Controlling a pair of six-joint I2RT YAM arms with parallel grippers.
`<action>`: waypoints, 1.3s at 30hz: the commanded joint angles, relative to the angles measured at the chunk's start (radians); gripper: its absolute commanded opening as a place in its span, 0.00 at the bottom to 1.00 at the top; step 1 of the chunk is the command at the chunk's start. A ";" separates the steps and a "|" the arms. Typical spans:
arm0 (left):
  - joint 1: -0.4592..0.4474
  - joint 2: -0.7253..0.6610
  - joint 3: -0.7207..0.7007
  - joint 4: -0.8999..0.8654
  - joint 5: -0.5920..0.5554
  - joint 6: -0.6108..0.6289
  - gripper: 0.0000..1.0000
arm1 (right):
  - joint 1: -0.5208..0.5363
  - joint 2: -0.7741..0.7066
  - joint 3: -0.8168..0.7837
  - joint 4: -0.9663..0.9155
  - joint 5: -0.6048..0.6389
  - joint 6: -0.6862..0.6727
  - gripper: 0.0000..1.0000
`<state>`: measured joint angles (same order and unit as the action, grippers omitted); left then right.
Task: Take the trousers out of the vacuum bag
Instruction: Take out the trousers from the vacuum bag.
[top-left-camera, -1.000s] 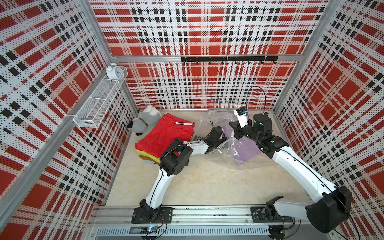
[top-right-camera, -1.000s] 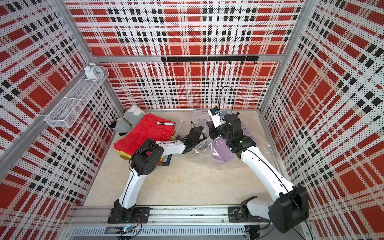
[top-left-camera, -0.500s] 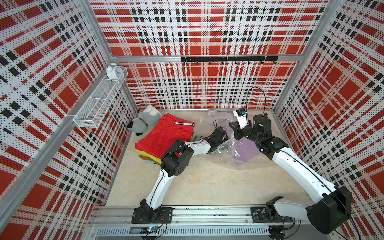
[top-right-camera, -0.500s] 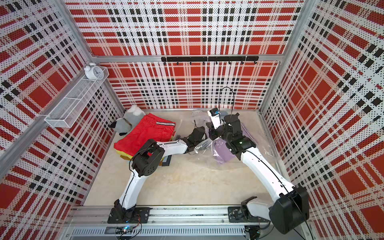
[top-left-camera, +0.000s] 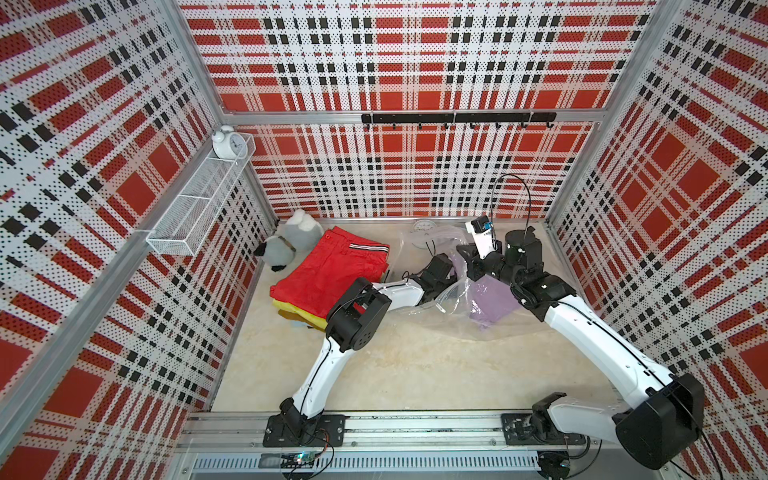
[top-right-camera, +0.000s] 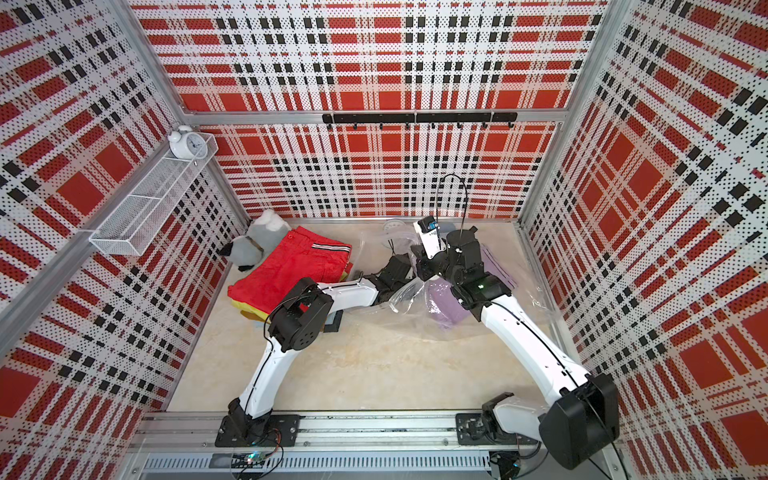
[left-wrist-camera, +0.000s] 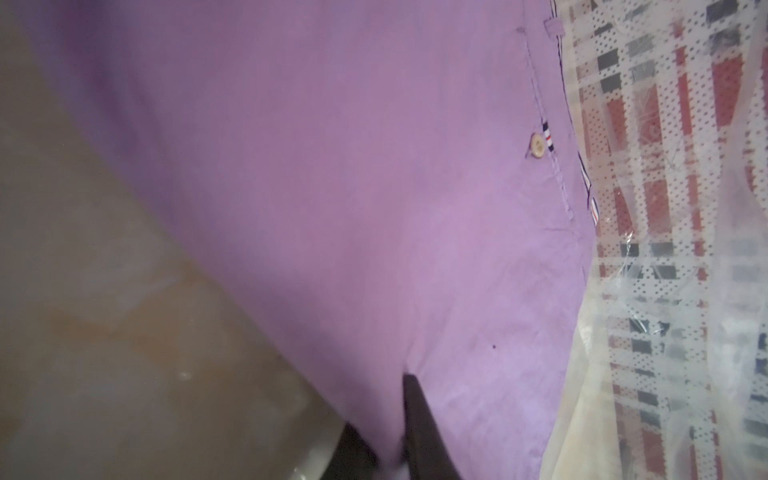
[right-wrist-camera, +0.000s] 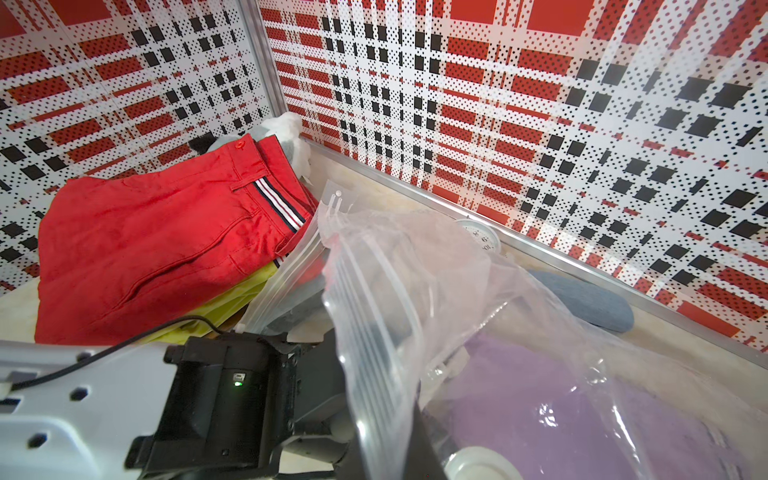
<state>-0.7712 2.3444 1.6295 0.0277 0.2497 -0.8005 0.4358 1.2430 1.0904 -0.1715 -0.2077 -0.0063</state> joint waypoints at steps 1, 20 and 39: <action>-0.007 -0.039 0.005 0.006 -0.004 0.024 0.06 | 0.008 -0.027 -0.018 0.043 0.021 0.005 0.00; -0.034 -0.304 -0.099 -0.068 -0.152 0.117 0.00 | 0.001 0.068 0.004 0.023 0.226 0.041 0.00; 0.002 -0.455 -0.243 -0.070 -0.215 0.165 0.00 | -0.070 0.089 -0.021 0.029 0.246 0.089 0.00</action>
<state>-0.7925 1.9686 1.3464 -0.0513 0.0631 -0.6765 0.3836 1.3334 1.0870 -0.1440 0.0341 0.0715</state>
